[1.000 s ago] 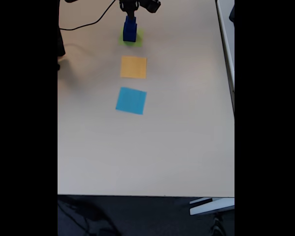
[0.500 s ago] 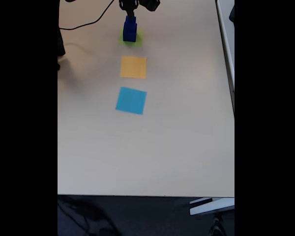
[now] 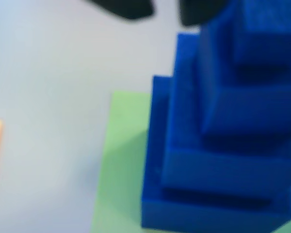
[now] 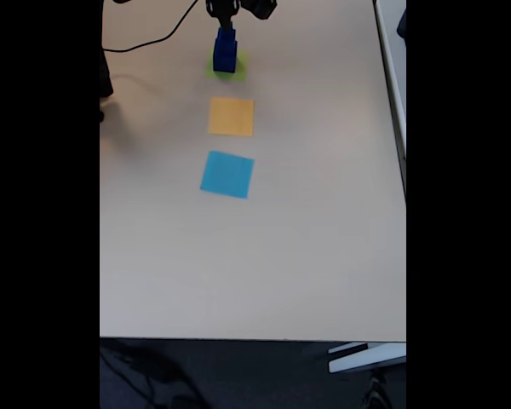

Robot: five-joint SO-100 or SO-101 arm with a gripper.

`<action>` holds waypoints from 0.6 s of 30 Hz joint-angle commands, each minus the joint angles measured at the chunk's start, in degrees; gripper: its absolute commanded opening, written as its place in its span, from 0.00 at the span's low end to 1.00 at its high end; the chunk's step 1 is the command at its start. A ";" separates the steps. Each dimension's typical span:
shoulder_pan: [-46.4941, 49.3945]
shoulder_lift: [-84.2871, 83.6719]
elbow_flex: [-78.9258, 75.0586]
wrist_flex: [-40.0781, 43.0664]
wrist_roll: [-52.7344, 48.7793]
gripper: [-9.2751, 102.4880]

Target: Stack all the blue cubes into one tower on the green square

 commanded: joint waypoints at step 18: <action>-0.97 4.92 -1.85 0.00 0.97 0.08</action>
